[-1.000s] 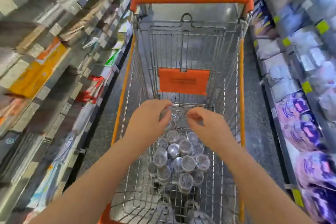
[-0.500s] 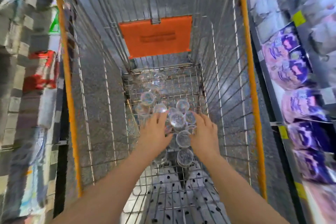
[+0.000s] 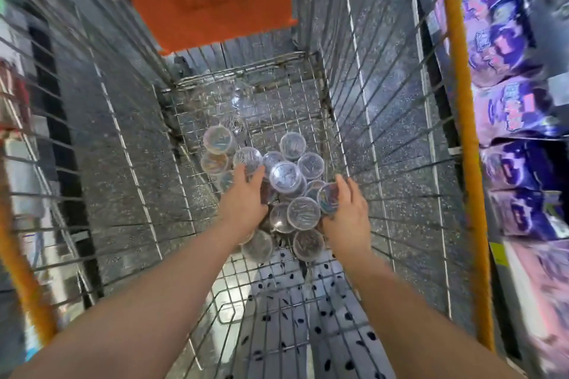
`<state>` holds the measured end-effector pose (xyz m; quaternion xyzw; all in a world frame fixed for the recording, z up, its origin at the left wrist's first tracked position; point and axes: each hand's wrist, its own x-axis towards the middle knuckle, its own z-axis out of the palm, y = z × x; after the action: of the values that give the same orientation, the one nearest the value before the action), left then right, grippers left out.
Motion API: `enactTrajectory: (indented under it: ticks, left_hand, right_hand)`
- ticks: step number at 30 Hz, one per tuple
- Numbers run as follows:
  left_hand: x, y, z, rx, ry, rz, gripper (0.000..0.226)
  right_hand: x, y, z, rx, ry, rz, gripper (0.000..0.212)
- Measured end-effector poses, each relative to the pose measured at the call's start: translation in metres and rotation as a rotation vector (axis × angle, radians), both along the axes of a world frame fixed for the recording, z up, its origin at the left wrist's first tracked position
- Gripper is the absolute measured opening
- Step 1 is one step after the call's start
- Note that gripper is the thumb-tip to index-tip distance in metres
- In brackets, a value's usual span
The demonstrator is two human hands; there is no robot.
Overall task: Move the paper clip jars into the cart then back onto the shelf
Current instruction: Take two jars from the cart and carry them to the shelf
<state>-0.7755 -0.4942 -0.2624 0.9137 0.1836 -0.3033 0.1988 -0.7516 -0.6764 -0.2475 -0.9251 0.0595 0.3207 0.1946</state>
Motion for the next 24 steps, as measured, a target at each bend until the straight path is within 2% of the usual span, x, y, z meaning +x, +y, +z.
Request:
enactTrajectory:
  ticks: [5, 8, 13, 20, 24]
  left_hand:
    - [0.005, -0.005, -0.005, 0.008, 0.000, -0.010, 0.086]
    - [0.004, -0.007, -0.005, -0.011, 0.001, 0.018, 0.084]
    - [0.003, -0.004, 0.007, -0.042, 0.010, 0.107, 0.095]
    - [0.003, 0.013, 0.054, -0.003, -0.133, 0.120, 0.057]
    - [0.002, 0.019, 0.091, -0.026, -0.182, 0.140, 0.062]
  right_hand:
    - [0.001, -0.002, -0.007, 0.062, -0.088, -0.055, 0.072]
    - [0.001, 0.001, -0.005, 0.094, -0.101, -0.127, 0.072]
    - [0.006, 0.007, 0.011, 0.130, -0.181, -0.179, 0.069]
    - [0.013, 0.023, 0.054, 0.216, -0.245, -0.132, 0.069]
    - [0.015, 0.033, 0.091, 0.291, -0.302, -0.078, 0.066]
